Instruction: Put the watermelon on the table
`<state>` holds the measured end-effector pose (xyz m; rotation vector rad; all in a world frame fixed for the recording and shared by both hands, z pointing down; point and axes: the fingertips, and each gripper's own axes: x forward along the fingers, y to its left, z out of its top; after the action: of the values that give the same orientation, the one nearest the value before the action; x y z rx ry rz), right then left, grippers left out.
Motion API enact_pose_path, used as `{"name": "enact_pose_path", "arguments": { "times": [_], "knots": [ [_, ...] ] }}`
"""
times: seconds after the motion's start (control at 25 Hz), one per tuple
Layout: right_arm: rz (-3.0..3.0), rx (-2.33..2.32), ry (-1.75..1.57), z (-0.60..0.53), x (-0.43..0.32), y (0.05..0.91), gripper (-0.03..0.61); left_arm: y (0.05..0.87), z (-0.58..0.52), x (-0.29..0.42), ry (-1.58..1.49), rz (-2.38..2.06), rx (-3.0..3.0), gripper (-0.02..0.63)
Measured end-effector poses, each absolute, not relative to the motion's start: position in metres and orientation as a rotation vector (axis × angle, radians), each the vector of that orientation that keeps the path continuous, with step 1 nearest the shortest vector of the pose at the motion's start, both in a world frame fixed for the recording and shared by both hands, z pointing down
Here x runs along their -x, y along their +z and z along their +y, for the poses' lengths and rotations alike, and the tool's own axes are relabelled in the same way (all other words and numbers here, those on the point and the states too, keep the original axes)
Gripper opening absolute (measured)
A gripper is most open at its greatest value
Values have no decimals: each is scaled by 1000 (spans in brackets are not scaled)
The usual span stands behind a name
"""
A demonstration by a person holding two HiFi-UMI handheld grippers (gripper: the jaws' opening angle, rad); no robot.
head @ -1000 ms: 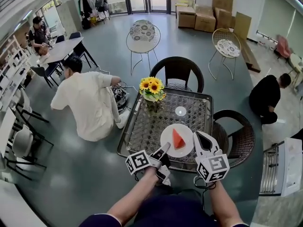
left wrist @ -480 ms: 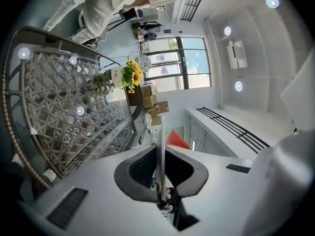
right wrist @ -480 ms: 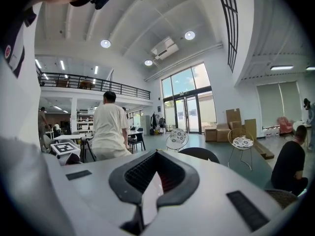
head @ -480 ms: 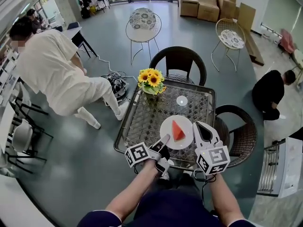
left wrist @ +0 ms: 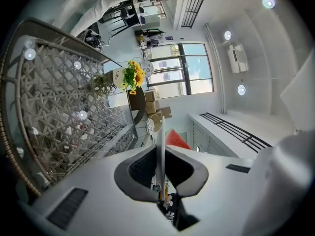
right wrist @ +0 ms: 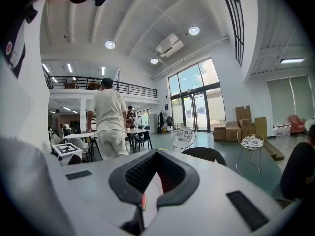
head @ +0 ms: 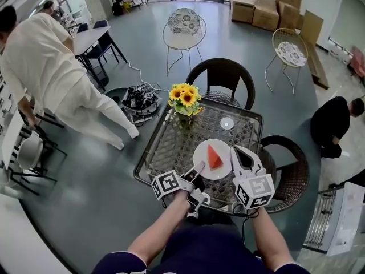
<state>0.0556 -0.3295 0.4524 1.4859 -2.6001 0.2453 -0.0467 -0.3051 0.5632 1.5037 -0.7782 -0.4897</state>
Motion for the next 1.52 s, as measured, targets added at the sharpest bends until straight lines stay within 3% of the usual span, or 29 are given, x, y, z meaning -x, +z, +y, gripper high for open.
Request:
{"name": "enact_pose_path", "arguments": {
  "times": [1.52],
  "knots": [
    [-2392, -1483, 485, -386, -126, 573, 3, 754, -393, 10, -309, -918, -1379, 23]
  ]
}}
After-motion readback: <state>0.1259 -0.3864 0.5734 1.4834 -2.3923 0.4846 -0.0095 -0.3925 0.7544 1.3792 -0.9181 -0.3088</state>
